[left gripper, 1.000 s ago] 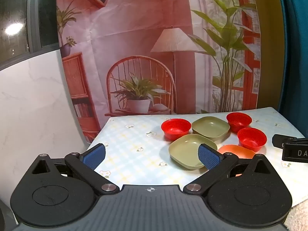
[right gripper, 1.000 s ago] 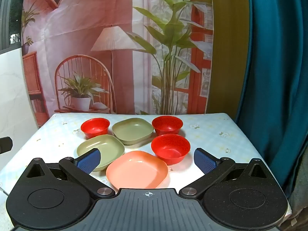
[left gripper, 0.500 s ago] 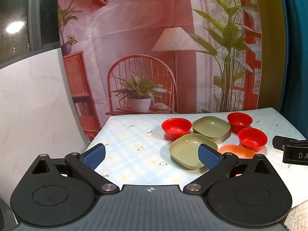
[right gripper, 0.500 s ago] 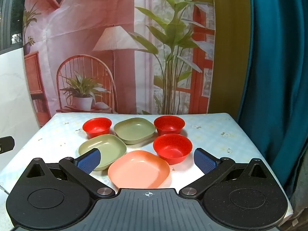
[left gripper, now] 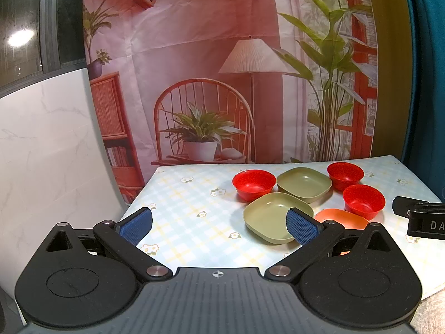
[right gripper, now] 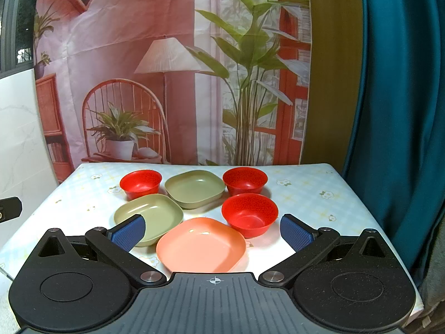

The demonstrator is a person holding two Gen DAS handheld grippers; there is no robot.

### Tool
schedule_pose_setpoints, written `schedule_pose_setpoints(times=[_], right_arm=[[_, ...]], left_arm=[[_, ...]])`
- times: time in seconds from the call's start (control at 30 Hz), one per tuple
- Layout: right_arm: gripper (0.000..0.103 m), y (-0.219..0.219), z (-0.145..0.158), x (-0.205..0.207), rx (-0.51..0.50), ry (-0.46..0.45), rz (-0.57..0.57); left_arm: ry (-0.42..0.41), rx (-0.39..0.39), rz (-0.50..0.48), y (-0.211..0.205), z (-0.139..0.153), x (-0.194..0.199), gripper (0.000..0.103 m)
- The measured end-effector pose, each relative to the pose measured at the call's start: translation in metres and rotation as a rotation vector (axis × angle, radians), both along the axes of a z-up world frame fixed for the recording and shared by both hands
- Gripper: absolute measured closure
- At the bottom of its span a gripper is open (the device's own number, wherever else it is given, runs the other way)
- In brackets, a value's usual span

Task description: Organize plates and bowls

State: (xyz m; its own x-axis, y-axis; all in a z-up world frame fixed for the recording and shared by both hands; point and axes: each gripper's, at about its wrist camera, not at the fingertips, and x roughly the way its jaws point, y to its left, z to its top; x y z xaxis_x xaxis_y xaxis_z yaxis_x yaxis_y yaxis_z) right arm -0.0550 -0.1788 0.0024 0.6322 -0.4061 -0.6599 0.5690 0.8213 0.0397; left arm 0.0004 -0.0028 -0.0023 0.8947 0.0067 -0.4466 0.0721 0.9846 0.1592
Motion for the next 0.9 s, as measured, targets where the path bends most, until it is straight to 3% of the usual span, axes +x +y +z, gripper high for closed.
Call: schedule_pose_setpoints(times=[0.9], right_arm=[[0.000,0.0005,0.0011,-0.0012,-0.004,-0.003,0.001]], left_arm=[[0.001,-0.003,-0.001,-0.0017,-0.0023,-0.0005,0.000]])
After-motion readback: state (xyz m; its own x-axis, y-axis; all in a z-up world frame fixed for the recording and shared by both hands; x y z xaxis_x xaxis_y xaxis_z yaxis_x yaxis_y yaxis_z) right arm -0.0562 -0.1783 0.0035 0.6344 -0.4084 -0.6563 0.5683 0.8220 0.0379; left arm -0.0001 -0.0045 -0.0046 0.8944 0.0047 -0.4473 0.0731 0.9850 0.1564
